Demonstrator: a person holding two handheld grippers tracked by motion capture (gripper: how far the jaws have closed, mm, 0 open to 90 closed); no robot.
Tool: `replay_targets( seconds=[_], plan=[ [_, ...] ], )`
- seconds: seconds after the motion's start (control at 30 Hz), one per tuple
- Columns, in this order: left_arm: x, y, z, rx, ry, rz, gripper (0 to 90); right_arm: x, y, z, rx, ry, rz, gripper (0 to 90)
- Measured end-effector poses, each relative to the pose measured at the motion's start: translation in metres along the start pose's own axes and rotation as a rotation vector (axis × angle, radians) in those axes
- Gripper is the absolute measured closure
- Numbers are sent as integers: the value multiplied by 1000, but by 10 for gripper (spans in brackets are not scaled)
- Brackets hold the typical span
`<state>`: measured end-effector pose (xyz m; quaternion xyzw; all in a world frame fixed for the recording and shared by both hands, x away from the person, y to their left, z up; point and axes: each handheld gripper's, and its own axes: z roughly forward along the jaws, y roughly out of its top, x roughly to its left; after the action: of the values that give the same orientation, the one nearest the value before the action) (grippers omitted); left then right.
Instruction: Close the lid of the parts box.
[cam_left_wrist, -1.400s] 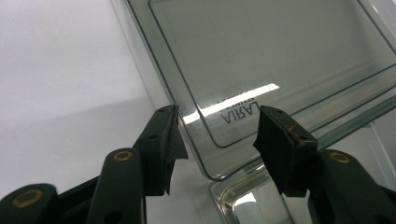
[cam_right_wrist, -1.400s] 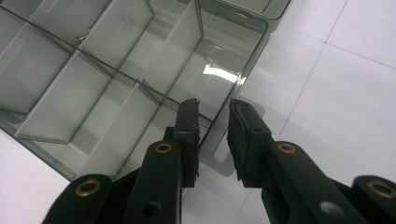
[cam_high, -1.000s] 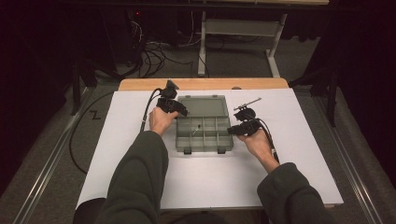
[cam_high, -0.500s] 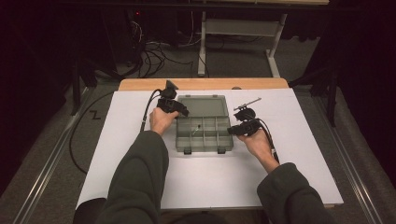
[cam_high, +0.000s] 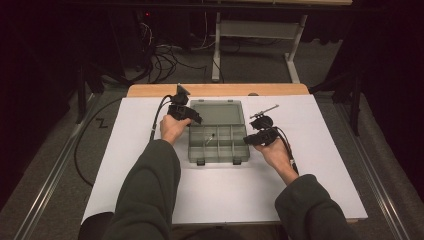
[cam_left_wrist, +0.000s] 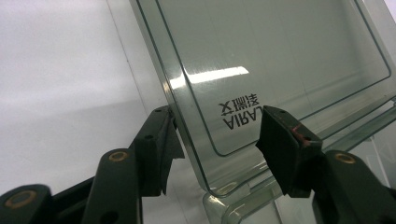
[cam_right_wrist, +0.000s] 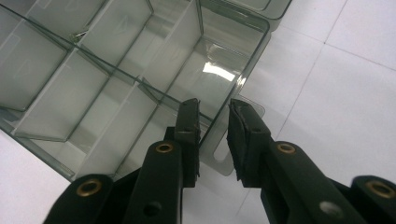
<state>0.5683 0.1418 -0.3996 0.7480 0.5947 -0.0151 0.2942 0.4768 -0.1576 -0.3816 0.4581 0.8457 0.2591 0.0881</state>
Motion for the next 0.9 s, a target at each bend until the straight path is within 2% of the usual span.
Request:
replay_targets(
  seconds=[0.33, 0.37, 0.4, 0.43, 0.9],
  plan=[
    [-4, -1, -7, -20, 15, 28, 494, -1, 1, 0, 6, 2, -2, 761],
    [-6, -1, -6, -43, 14, 5, 496, 0, 1, 0, 7, 1, 0, 761],
    [-5, -1, -9, -22, 16, 37, 498, -1, 1, 0, 6, 2, -2, 761],
    [-5, -1, -9, -29, 24, 48, 501, 0, 1, 0, 6, 1, -1, 761],
    [-16, -4, -20, -41, 72, 119, 525, 0, 1, 0, 8, -3, -1, 762]
  ],
)
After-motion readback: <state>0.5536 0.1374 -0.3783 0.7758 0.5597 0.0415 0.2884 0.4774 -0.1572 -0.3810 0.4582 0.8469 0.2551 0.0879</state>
